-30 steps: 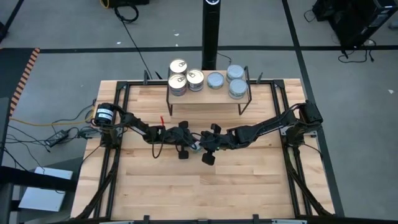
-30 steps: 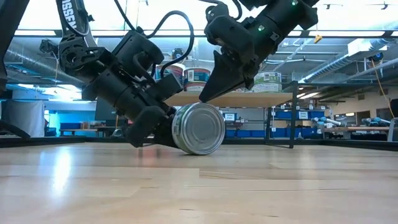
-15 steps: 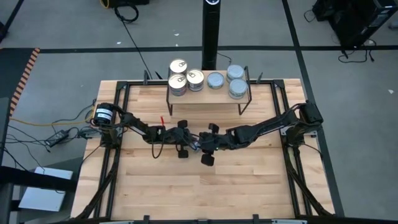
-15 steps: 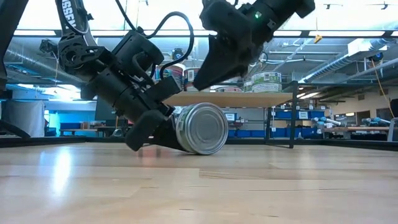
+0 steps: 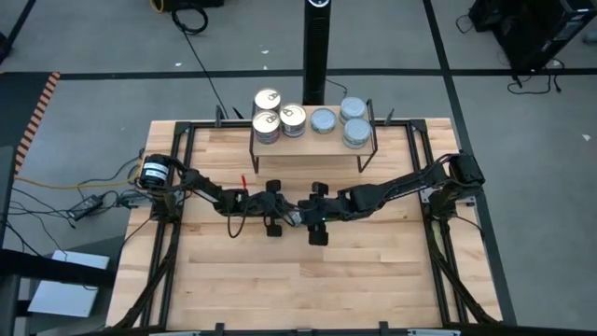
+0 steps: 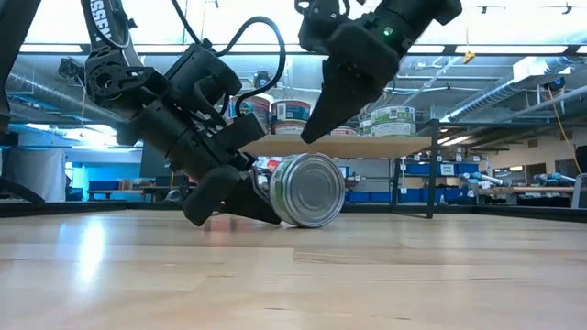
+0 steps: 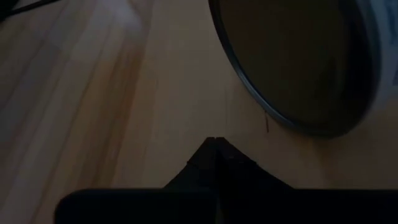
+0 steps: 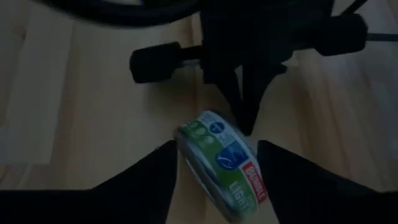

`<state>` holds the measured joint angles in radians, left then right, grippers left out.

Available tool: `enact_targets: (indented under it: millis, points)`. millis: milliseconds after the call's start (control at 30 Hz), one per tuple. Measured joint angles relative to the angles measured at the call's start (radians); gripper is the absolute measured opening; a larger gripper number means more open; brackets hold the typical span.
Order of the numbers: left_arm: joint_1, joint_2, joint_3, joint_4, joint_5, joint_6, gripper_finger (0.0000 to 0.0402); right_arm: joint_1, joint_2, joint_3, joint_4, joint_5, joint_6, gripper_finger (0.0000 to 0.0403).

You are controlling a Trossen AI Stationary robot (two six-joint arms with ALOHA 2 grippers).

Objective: Stack canned seafood by type on shelf
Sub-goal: Stack the green tuna can on the left green tuna can on the shelf

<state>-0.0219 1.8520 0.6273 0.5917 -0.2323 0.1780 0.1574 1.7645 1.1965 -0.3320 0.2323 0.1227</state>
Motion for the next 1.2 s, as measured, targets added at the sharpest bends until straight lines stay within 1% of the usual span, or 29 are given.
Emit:
enact_targets:
  millis: [200, 367, 433, 533, 567, 933, 1200]
  points:
    - [0.001, 0.000, -0.002, 0.007, -0.003, 0.006, 0.0005, -0.033, 0.000, 0.000, -0.040, -0.049, -0.032, 0.0280]
    - [0.001, 0.001, -0.002, 0.008, -0.005, 0.007, 0.0005, -0.065, 0.000, 0.000, -0.041, -0.076, -0.080, 0.0298]
    - [0.001, 0.001, -0.002, 0.008, -0.006, 0.007, 0.0005, -0.079, 0.000, 0.000, -0.043, -0.110, -0.093, 0.0299]
    - [0.002, 0.001, -0.003, 0.008, -0.006, 0.007, 0.0005, -0.097, 0.000, -0.001, -0.043, -0.193, -0.099, 0.0296]
    - [0.002, 0.001, -0.003, 0.008, -0.006, 0.006, 0.0005, -0.100, 0.000, -0.001, -0.043, -0.202, -0.099, 0.0294]
    - [0.002, 0.002, -0.003, 0.008, 0.001, 0.002, 0.0005, -0.111, 0.000, -0.001, -0.056, -0.226, -0.118, 0.0258]
    - [0.002, 0.002, -0.003, 0.008, 0.002, 0.002, 0.0005, -0.124, 0.000, -0.002, -0.059, -0.227, -0.119, 0.0265]
